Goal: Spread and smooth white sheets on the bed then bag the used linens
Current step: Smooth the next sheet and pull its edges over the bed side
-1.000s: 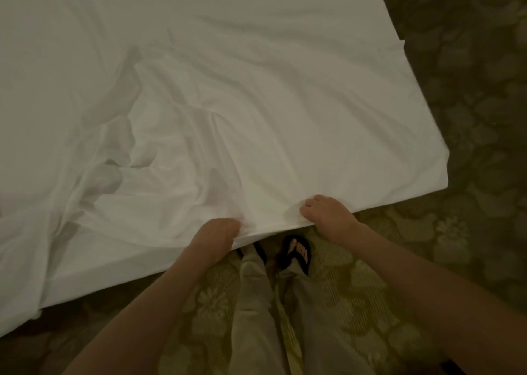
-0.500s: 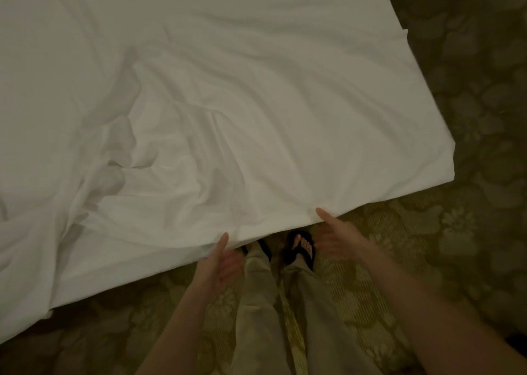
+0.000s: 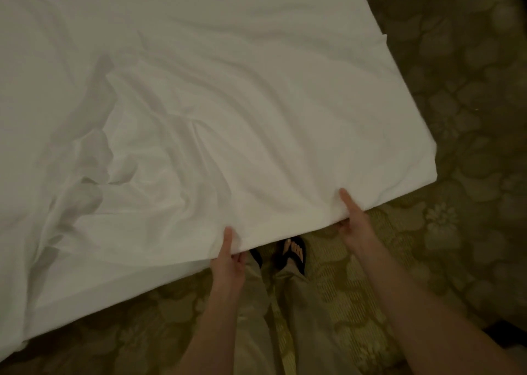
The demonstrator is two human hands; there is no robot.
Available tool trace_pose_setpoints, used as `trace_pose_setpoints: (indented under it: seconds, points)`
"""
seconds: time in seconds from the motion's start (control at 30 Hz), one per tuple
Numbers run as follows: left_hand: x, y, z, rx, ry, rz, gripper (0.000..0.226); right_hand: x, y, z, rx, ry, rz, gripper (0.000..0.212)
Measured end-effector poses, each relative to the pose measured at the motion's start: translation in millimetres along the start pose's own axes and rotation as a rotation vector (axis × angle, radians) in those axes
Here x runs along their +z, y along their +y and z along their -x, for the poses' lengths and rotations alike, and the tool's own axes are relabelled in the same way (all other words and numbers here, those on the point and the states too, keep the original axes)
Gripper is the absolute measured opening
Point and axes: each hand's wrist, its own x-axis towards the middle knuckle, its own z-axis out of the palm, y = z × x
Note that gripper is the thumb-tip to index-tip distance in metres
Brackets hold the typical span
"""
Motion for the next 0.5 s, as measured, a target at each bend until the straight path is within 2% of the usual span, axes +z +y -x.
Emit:
trace_pose_setpoints:
  seconds: [0.07, 0.2, 0.3, 0.4, 0.47, 0.5]
  points:
    - [21, -19, 4, -0.047, -0.043, 0.023, 0.058, -6, -21, -8, -0.067, -0.003, -0.114, 0.098]
    - [50, -58, 15, -0.106, -0.075, 0.029, 0.039, -27, -71, -28, -0.195, -0.061, -0.252, 0.082]
    - [52, -67, 17, -0.105, -0.125, -0.016, 0.040, -42, -110, -44, -0.288, -0.054, -0.241, 0.085]
    - [46, -69, 7, -0.066, -0.133, -0.103, 0.054, -55, -111, -56, -0.270, 0.040, -0.215, 0.080]
    - [43, -64, 5, -0.026, -0.124, -0.138, 0.067, -52, -98, -53, -0.210, 0.106, -0.211, 0.087]
    - [41, -58, 5, -0.011, -0.112, -0.124, 0.067, -49, -94, -52, -0.172, 0.085, -0.224, 0.088]
